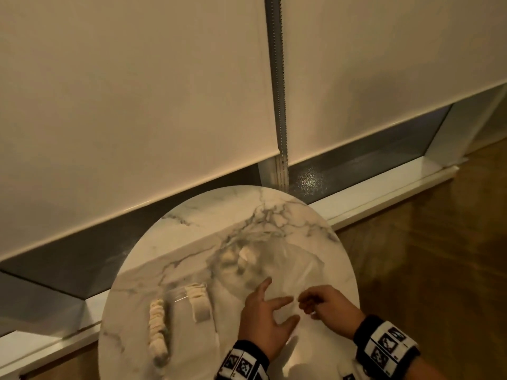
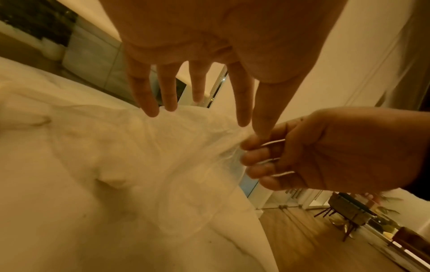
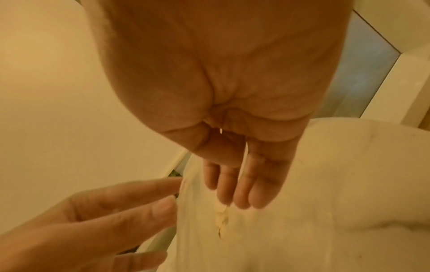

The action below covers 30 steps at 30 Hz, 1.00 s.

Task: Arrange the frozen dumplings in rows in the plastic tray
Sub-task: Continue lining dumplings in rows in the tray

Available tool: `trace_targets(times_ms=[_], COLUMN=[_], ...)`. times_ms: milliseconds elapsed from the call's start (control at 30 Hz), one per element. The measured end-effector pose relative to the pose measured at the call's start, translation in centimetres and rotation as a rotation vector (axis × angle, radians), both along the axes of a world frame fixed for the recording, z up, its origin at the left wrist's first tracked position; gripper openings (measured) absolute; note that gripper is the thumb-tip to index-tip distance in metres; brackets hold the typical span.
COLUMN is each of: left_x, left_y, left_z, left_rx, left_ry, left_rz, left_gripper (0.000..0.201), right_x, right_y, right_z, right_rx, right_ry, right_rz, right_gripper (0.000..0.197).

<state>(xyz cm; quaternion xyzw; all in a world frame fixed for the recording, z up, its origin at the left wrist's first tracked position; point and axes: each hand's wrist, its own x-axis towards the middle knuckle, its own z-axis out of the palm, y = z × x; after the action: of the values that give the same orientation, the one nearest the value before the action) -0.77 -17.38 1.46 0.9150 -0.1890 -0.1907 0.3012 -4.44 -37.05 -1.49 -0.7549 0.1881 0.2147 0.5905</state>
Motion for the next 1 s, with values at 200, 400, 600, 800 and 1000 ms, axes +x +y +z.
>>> trace_targets(times_ms=[200, 400, 600, 800, 1000], left_x=[0.8, 1.9, 3.5, 3.3, 1.9], left_y=[-1.0, 0.6, 2.9, 2.8, 2.1], left_z=[0.3, 1.5, 3.8, 4.5, 4.4], left_rx=[0.010, -0.225, -0.239, 0.088, 0.170], left_ry=[-0.043, -0.147, -0.318, -0.384, -0.261], left_rz=[0.127, 0.387, 0.338, 0.103, 0.063], left_gripper=[0.031, 0.029, 0.042, 0.061, 0.069], right_x=[3.6, 5.4, 5.4, 6.3, 9.7], right_y=[2.1, 3.1, 2.5, 3.0, 4.8], right_z=[-1.3, -0.9, -1.2, 1.0, 2.3], right_rx=[-0.024, -0.199, -0.366, -0.214, 0.214], right_ry=[-0.236, -0.149, 0.019, -0.026, 0.011], right_rz=[0.046, 0.168, 0.170, 0.070, -0.197], right_gripper=[0.054, 0.050, 0.033, 0.027, 0.024])
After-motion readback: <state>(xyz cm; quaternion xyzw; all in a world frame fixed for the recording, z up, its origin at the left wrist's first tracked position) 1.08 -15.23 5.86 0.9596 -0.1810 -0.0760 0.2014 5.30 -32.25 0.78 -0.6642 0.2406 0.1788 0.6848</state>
